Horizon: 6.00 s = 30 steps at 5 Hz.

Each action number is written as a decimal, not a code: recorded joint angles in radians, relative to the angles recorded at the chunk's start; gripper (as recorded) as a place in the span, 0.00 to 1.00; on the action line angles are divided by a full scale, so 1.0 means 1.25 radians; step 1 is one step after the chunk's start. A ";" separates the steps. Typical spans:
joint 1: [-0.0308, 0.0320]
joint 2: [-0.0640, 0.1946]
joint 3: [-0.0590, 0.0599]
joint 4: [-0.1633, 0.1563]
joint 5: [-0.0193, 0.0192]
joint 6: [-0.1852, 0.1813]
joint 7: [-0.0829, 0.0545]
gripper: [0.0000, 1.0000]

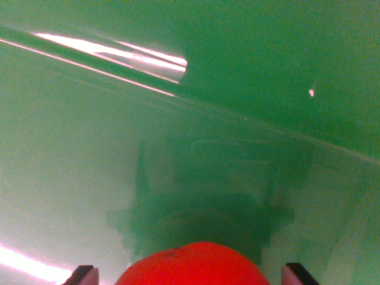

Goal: Pick fruit

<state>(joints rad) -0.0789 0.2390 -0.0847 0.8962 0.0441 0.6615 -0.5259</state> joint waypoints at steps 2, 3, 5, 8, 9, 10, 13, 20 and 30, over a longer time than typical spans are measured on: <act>0.0003 -0.007 0.000 0.013 -0.0010 0.019 0.001 1.00; 0.0003 -0.007 0.000 0.013 -0.0010 0.019 0.001 1.00; 0.0006 -0.015 -0.001 0.027 -0.0022 0.042 0.002 1.00; 0.0015 -0.035 -0.001 0.063 -0.0051 0.097 0.004 1.00; 0.0015 -0.035 -0.001 0.063 -0.0051 0.097 0.004 1.00; 0.0020 -0.046 -0.002 0.084 -0.0068 0.130 0.006 1.00; 0.0025 -0.058 -0.002 0.105 -0.0086 0.163 0.007 1.00; 0.0047 -0.109 -0.004 0.200 -0.0163 0.309 0.013 1.00; 0.0075 -0.174 -0.007 0.317 -0.0258 0.489 0.021 1.00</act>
<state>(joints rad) -0.0696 0.0218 -0.0929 1.2921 0.0118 1.2733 -0.4997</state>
